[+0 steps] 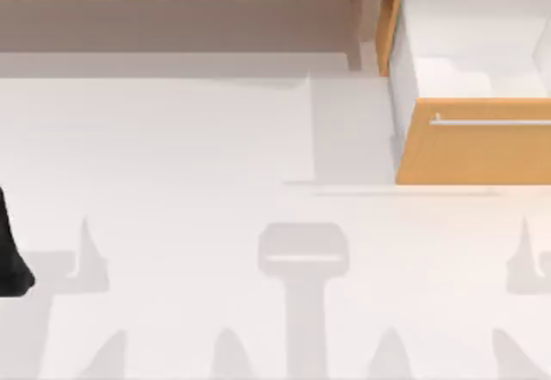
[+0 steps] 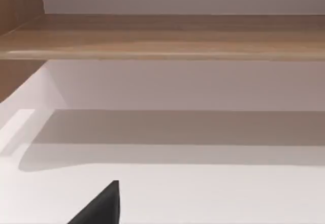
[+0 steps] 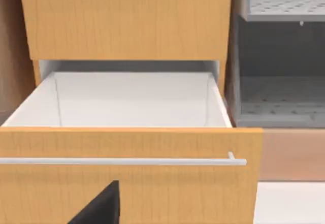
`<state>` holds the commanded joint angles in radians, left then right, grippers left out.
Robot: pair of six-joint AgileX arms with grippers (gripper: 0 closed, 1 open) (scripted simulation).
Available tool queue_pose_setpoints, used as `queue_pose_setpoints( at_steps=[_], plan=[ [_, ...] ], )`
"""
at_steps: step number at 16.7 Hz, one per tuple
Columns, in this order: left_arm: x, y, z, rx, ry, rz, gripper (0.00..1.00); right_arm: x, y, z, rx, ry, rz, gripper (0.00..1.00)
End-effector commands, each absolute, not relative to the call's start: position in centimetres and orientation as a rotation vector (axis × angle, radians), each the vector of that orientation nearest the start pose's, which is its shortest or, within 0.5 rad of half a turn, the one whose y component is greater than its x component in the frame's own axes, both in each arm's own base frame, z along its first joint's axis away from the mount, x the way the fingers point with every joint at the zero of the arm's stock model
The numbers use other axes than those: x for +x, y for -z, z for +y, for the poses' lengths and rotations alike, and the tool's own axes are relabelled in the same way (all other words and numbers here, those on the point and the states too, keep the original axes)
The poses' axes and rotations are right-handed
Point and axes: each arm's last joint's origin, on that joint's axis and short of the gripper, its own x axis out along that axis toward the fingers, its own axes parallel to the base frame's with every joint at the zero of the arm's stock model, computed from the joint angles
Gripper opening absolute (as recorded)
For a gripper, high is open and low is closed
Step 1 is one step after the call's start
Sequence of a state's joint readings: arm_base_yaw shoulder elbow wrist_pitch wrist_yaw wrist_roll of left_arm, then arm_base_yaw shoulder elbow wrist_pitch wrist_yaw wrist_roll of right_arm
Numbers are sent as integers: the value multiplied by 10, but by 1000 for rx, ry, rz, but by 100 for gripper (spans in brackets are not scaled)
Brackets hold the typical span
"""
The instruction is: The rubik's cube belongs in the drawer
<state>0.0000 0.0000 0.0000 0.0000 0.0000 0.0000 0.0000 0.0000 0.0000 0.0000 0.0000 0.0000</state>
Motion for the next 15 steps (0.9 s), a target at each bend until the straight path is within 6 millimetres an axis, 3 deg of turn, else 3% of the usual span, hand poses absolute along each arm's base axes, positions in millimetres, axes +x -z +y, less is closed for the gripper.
queue_pose_setpoints(
  at_steps=[4, 9, 12, 15],
  plan=[
    [106, -160, -1, 0, 0, 0, 100, 106, -168, 0, -1, -1, -10, 100],
    [106, -160, -1, 0, 0, 0, 100, 118, -230, 10, 9, -6, -72, 100],
    [106, -160, -1, 0, 0, 0, 100, 150, -277, 26, 22, -6, -83, 100],
    [106, -160, -1, 0, 0, 0, 100, 209, -306, 59, 21, -3, -47, 100]
  ],
)
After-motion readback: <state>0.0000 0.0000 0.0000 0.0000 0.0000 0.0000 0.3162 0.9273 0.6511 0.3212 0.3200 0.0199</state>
